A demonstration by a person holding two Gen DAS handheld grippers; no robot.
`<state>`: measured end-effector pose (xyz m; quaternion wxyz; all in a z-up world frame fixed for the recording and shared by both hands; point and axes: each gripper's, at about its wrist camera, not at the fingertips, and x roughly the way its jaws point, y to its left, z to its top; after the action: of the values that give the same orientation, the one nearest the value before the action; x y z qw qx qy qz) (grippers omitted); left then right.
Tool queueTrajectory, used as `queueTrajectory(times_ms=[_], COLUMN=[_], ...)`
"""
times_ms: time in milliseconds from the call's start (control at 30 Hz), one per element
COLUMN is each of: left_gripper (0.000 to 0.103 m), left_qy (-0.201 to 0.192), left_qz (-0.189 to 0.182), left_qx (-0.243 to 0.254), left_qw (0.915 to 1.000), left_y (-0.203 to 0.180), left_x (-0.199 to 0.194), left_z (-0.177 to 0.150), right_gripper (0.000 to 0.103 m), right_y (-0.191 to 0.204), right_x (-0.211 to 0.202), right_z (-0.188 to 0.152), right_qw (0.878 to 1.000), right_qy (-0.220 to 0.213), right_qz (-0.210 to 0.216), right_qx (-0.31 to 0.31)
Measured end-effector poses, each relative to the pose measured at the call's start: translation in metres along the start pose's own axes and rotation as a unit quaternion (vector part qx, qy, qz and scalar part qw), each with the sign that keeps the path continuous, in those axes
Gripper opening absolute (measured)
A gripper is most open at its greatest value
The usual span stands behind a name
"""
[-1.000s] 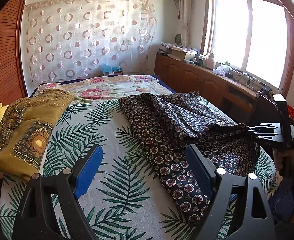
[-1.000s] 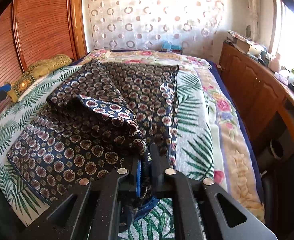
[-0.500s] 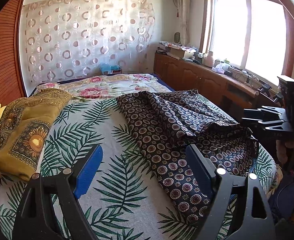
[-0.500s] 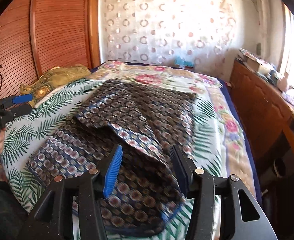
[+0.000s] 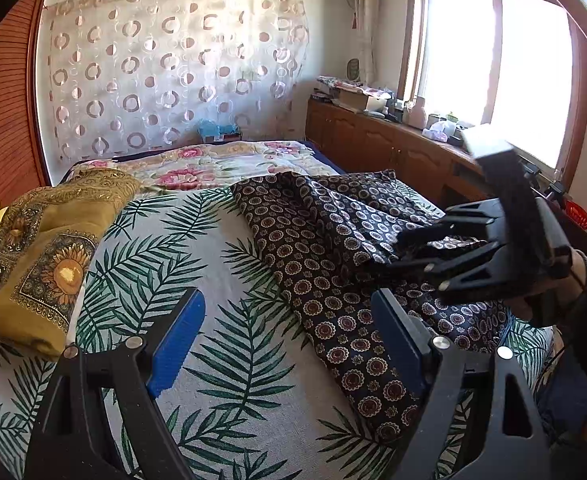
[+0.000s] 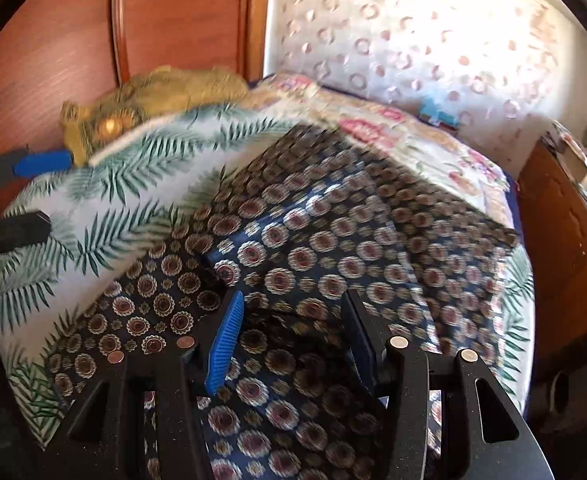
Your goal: Fold small clothes
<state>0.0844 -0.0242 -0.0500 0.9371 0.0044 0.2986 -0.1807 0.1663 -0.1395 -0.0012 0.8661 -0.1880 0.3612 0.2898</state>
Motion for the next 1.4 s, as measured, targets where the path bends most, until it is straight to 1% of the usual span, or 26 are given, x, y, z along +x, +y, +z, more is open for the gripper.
queueTrajectory(times_ms=[133,267,333,367,400,433,467,567,667,767,800,867,900,933,967,1000,1033,1100,1133,1200,1267,1400], left_gripper=[0.086,0.086,0.086,0.086,0.086,0.086,0.086,0.086,0.086,0.086,0.086,0.086,0.086,0.086,0.086,0.086,0.086,0.086,0.086,0.086,0.086,0.086], left_qy=[0.002,0.005,0.005,0.005,0.005,0.006,0.006,0.007,0.006,-0.014,-0.014,-0.013,-0.013,-0.012,-0.011,-0.010,-0.009,-0.006,-0.004,-0.002,0.002,0.017], left_qz=[-0.002,-0.004,-0.004,-0.005,-0.005,-0.005,-0.005,-0.005,-0.003,0.010,0.010,0.014,0.015,0.014,0.014,0.014,0.014,0.012,0.011,0.009,0.006,-0.003], left_qx=[0.000,0.000,0.001,0.002,0.002,0.002,0.002,-0.001,-0.005,-0.020,-0.023,-0.025,-0.026,-0.027,-0.027,-0.026,-0.025,-0.024,-0.024,-0.023,-0.019,-0.007], left_qw=[1.0000,1.0000,1.0000,1.0000,1.0000,1.0000,1.0000,1.0000,1.0000,0.9996,0.9996,0.9995,0.9995,0.9995,0.9995,0.9995,0.9996,0.9996,0.9996,0.9997,0.9998,0.9998], left_y=[0.000,0.000,0.000,-0.001,-0.001,-0.001,-0.001,0.001,0.001,0.005,0.006,0.008,0.009,0.010,0.010,0.010,0.010,0.009,0.009,0.008,0.005,-0.003], left_x=[0.001,0.003,0.003,0.003,0.003,0.003,0.003,0.003,0.003,-0.001,-0.002,-0.002,-0.002,-0.002,-0.001,-0.001,0.000,0.001,0.002,0.004,0.006,0.012], left_z=[0.000,0.001,0.000,0.000,0.000,-0.001,-0.001,-0.002,-0.003,-0.002,-0.001,-0.001,-0.002,-0.002,-0.002,-0.003,-0.003,-0.004,-0.004,-0.004,-0.005,-0.008], right_gripper=[0.053,0.053,0.052,0.040,0.025,0.014,0.007,0.007,0.007,0.007,0.007,0.007,0.013,0.017,0.025,0.029,0.031,0.045,0.047,0.048,0.048,0.048], right_y=[0.001,-0.004,-0.004,-0.002,-0.001,-0.001,0.001,-0.005,-0.024,-0.051,-0.063,-0.090,-0.105,-0.119,-0.128,-0.136,-0.141,-0.149,-0.153,-0.159,-0.161,-0.157], right_x=[0.013,0.027,0.034,0.038,0.040,0.040,0.039,0.032,0.024,0.012,0.010,0.010,0.011,0.013,0.014,0.017,0.018,0.019,0.017,0.014,0.017,0.029], right_z=[0.002,0.007,0.009,0.010,0.011,0.011,0.009,0.014,0.028,0.040,0.045,0.050,0.051,0.050,0.048,0.045,0.042,0.036,0.033,0.027,0.022,0.015], right_qw=[1.000,0.999,0.999,0.999,0.998,0.997,0.996,0.996,0.996,0.995,0.994,0.988,0.985,0.982,0.980,0.979,0.978,0.975,0.973,0.970,0.971,0.977], right_qy=[0.020,0.029,0.024,0.022,0.020,0.022,0.028,0.022,0.004,-0.014,-0.020,-0.025,-0.020,-0.016,-0.016,-0.016,-0.016,-0.021,-0.028,-0.041,-0.039,-0.001], right_qz=[0.008,-0.007,-0.013,-0.016,-0.021,-0.027,-0.039,-0.040,-0.063,-0.090,-0.106,-0.148,-0.161,-0.166,-0.166,-0.163,-0.164,-0.165,-0.163,-0.154,-0.136,-0.102], right_qx=[-0.011,-0.026,-0.039,-0.046,-0.055,-0.064,-0.072,-0.078,-0.063,-0.034,-0.019,0.031,0.061,0.087,0.104,0.118,0.130,0.150,0.161,0.182,0.192,0.185])
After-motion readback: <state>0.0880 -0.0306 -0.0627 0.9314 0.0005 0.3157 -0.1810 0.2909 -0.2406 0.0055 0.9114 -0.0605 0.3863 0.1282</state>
